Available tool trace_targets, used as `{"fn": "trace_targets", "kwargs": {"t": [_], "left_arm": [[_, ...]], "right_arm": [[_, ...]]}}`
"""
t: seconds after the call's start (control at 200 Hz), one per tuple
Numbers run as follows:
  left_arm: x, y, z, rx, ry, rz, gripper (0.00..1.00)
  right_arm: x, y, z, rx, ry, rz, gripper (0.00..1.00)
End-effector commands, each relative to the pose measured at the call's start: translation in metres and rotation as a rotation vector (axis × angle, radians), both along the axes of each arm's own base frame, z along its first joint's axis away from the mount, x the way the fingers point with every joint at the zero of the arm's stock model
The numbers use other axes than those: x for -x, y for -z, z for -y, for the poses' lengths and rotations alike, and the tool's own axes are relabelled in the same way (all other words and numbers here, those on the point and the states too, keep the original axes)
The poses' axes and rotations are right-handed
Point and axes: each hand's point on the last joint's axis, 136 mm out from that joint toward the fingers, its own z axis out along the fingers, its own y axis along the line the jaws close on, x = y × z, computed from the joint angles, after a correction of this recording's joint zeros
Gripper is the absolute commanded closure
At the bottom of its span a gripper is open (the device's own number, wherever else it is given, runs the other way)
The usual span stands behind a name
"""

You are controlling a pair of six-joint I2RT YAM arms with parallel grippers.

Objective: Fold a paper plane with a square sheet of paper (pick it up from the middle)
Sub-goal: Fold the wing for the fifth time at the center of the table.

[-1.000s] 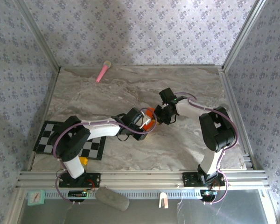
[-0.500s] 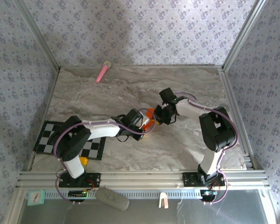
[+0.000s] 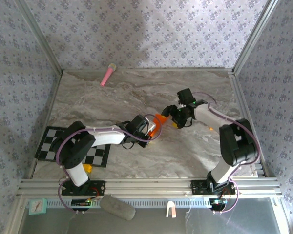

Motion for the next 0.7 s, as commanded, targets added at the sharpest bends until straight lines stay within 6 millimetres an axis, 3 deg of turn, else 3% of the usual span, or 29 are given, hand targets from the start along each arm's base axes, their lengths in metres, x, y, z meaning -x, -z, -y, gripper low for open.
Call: {"fn": "trace_targets", "kwargs": {"t": [0.0, 0.14, 0.39, 0.695], "left_arm": [[0.002, 0.001, -0.005, 0.005, -0.013, -0.015, 1.00], [0.006, 0.004, -0.004, 0.047, -0.026, -0.073, 1.00], [0.011, 0.008, -0.004, 0.108, -0.053, -0.175, 1.00], [0.016, 0.018, -0.009, 0.125, -0.099, -0.297, 1.00]], "right_arm": [[-0.002, -0.008, 0.018, 0.032, -0.004, 0.102, 0.27], [0.001, -0.008, 0.025, 0.017, 0.000, 0.147, 0.26], [0.007, -0.002, 0.016, -0.037, -0.021, 0.155, 0.26], [0.016, -0.011, -0.025, -0.203, -0.160, 0.288, 0.38]]}}
